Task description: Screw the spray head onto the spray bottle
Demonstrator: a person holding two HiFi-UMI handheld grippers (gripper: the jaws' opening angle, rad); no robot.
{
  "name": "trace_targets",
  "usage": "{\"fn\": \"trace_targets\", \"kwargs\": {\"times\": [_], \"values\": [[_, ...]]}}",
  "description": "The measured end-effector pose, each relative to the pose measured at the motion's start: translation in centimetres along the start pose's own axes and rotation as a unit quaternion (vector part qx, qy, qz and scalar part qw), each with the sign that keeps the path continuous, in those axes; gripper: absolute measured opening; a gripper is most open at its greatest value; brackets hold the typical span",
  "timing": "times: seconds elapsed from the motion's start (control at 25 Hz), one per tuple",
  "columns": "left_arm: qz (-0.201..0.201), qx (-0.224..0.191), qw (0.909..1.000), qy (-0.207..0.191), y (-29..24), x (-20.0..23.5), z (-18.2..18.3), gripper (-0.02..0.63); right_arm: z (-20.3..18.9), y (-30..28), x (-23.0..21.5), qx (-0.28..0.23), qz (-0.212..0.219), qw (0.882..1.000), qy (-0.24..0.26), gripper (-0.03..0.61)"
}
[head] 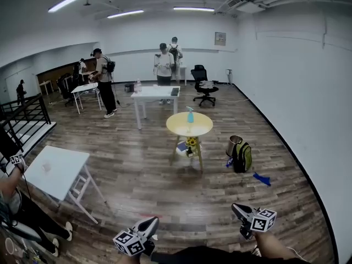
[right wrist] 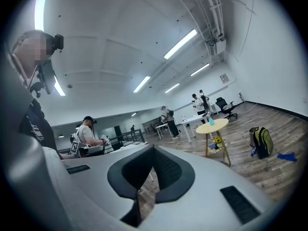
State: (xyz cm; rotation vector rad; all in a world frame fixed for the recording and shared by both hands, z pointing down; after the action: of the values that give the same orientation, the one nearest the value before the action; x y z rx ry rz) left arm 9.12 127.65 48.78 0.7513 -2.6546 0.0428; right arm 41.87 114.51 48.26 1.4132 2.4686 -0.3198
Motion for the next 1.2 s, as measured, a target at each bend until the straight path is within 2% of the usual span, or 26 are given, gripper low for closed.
{"fn": "trace_targets", "kwargs": {"times": [0.2,0.44,0.76,0.96,1.2], "values": [[-0.002,-0.003,1.0000,-0.001,2.0,3.8,0.7,0.020,-0.7,-4.0,1.5,0.002,-0.002,1.000,0.002,0.003],[0.004,-0.001,1.0000,0.006,5.9,8.9,3.2,0.021,-0.9,-9.8,5.0,0.005,-0.003,1.000,0.005,0.003],[-0.007,0.015,0.9998,0.013,7.7,14.7,3.2,0.021,-2.1,-14.6,6.8,0.010,-0.017,1.000,0.007,0.003],[-0.016,0.022,0.9994,0.023,5.2,15.7,3.1,0.020,-1.7,-15.2,5.1,0.016,-0.024,1.000,0.002,0.003],[-0.008,0.027,0.9996,0.003,-1.7,15.6,2.6,0.021,-0.1,-15.8,-2.4,0.002,-0.008,1.000,-0.012,0.003]]}}
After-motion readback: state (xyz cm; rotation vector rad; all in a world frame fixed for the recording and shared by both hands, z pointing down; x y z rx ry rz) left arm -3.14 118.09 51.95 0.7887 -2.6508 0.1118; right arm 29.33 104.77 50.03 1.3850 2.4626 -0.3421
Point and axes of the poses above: the fingertips, and each gripper's own axes: y backward along the fingers, x to its left, z out of its top, the point moved 2 cm from there along y, backward along the fingers, and after that the axes turned 1 degree about z, right-handed, at the moved point
